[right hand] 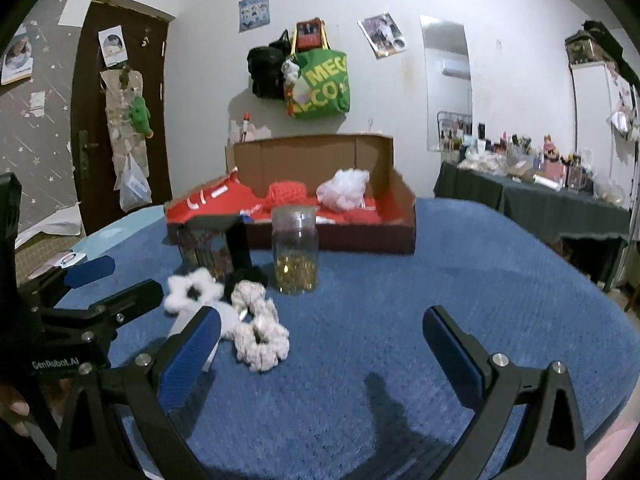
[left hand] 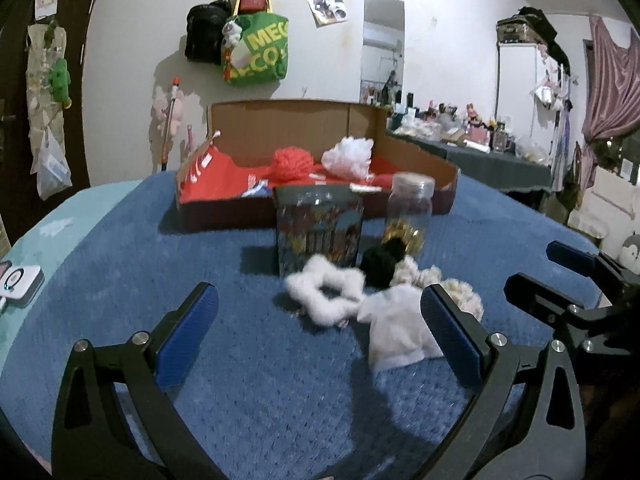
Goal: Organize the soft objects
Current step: 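Move the left tool toward the white fluffy star scrunchie, then close the left tool on the white fluffy star scrunchie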
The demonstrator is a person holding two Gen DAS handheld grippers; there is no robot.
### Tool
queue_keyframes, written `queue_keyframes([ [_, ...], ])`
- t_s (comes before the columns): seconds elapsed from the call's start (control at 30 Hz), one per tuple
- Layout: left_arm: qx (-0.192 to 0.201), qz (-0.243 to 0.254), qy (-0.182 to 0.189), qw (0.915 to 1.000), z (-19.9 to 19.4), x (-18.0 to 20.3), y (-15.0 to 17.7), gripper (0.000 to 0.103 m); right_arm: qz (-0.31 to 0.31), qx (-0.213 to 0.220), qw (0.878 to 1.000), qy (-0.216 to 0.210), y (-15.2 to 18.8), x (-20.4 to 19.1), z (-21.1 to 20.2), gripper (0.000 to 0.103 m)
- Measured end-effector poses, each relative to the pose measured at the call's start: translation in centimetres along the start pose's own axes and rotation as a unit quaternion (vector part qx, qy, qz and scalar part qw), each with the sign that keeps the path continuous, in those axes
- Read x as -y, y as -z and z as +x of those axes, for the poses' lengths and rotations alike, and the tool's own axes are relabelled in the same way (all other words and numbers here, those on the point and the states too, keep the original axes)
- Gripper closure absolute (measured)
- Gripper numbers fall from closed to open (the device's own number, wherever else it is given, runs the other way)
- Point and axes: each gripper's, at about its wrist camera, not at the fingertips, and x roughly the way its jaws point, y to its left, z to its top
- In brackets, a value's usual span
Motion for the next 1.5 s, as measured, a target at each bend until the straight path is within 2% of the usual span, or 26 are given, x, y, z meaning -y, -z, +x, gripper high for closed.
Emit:
queue_keyframes([
  [0.23,-0.022,-0.01,0.002,0.9997,0.7,-0.7,0.5,0.0,0.004,-0.02,1.0,-0.006,0.7,0.2,0.7,0.0],
  [0.43,-0.052,-0.008,0.021,0.9984,1.9,-1.2,0.0,0.0,-0.001,-0.036,0.999,-0.013,0.7,0.2,1.5,0.0],
  [0.63,-0.083,-0.01,0.042,0.9956,3.4,-1.8,-1.5,0.0,0.004,-0.063,0.997,-0.053,0.1,0.5,2.9,0.0],
  [0.77,-0.102,0.006,0.035,0.9941,4.6,-2.0,-2.3,0.0,-0.002,-0.081,0.994,-0.072,-0.3,0.5,3.9,0.0],
  [0.97,-0.146,0.024,0.049,0.9878,6.8,-1.8,-3.1,0.001,-0.036,-0.112,0.99,-0.084,-0.5,-0.4,5.6,0.008],
  [1.07,-0.162,0.039,0.05,0.9847,7.6,-1.2,-3.2,0.003,-0.05,-0.123,0.988,-0.084,-0.4,-0.9,6.3,0.018],
  [1.27,-0.182,0.051,0.021,0.9818,8.8,-1.2,-3.4,0.003,-0.051,-0.131,0.986,-0.092,-0.4,-0.8,6.8,0.02],
  [1.4,-0.192,0.044,0.01,0.9803,8.9,-2.6,-3.2,0.002,-0.049,-0.134,0.985,-0.093,-0.5,-0.6,6.8,0.02],
  [1.5,-0.196,0.049,-0.021,0.9792,8.4,-3.9,-3.0,0.002,-0.05,-0.135,0.985,-0.09,-0.5,-0.5,6.5,0.02],
])
